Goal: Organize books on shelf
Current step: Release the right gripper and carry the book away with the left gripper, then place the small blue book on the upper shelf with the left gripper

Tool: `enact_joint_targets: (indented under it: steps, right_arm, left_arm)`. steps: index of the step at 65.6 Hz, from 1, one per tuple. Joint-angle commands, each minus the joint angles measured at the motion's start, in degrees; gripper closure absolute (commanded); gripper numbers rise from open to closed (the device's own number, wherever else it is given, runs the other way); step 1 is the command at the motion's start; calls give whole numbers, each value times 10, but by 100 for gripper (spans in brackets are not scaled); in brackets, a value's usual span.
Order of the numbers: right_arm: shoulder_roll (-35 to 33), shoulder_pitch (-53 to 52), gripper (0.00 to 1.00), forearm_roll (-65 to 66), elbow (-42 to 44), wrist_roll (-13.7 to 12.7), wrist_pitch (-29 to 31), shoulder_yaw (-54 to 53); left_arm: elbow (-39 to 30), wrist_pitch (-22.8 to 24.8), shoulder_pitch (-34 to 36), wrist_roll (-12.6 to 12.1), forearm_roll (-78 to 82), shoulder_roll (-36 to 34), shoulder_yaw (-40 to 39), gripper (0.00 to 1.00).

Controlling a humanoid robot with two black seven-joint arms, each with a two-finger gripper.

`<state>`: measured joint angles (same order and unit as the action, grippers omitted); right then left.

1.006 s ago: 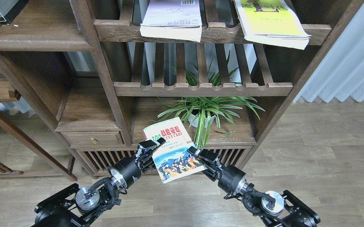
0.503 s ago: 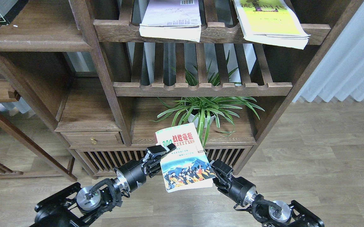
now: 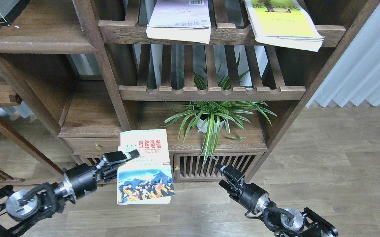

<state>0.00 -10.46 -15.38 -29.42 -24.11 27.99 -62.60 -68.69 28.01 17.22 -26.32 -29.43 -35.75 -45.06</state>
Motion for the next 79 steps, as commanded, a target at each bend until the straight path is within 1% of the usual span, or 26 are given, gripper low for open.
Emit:
enact_joint_targets:
  steps: [1,16,44,45,46,64,72,79]
  right_arm:
    - [0,0,1,0,2,0,0,-2]
    - [0,1,1,0,3,0,0,-1]
    - [0,0,1,0,4,0,0,-4]
    - [0,0,1,0,4,0,0,-4]
    - [0,0,1,0,4,0,0,-4]
    - [0,-1,1,0,4,0,0,-5]
    - [0,0,1,0,4,0,0,-5]
    - [0,0,1,0,4,0,0,-5]
  left_arm:
    - [-27,0,-10,0,6,-48,-42,96]
    - [-72,0,-11,0,8,-120,-104,96]
    - [-130,0,-10,-1,14,-223,-182,96]
    - [-139,0,-10,0,14,-243,-195,96]
    - [-140,0,-10,0,14,-246,-198,96]
    - [-142,0,-9,0,14,-324,-248,95]
    - [-129,0,-2,0,14,-335,-256,95]
    - [-102,0,15,-2,17,-337,-256,96]
